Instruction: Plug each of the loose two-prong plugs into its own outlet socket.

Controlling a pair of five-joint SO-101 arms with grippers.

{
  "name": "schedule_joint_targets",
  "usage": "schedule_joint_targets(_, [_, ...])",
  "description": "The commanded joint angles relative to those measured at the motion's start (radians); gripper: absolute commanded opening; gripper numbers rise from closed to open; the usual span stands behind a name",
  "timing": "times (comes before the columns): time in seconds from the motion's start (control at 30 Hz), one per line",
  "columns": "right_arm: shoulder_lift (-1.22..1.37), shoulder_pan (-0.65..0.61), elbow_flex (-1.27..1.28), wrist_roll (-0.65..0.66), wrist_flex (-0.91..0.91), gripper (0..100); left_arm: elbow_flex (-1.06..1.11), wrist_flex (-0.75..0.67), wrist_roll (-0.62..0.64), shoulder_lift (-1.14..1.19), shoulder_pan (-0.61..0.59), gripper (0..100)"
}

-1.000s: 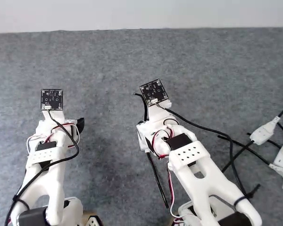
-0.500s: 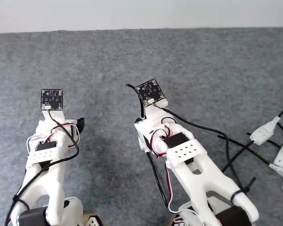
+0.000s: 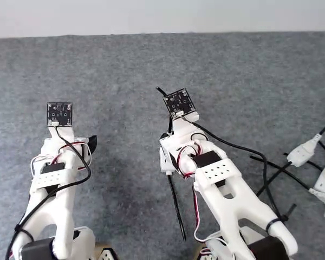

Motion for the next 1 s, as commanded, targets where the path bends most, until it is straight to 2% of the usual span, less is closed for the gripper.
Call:
schedule_joint_targets(0.0, [0.005, 0.013, -0.029, 0.014, 0.007, 0.9, -0.007, -0.031, 0.008, -0.028, -0.005, 29])
schedule_joint_targets(0.23, [0.005, 0.01, 0.0, 0.068, -0.077, 0.9, -0.005, -0.031, 0.008, -0.028, -0.005, 29])
schedule_joint_targets(0.43, [0.007, -0.015, 0.003, 0.072, -0.073, 0.9, -0.005, -0.031, 0.008, -0.028, -0.005, 29])
schedule_joint_targets(0.97, [0.005, -0.053, 0.012, 0.063, 0.101, 0.9, -0.005, -0.031, 0.006, -0.028, -0.006, 29])
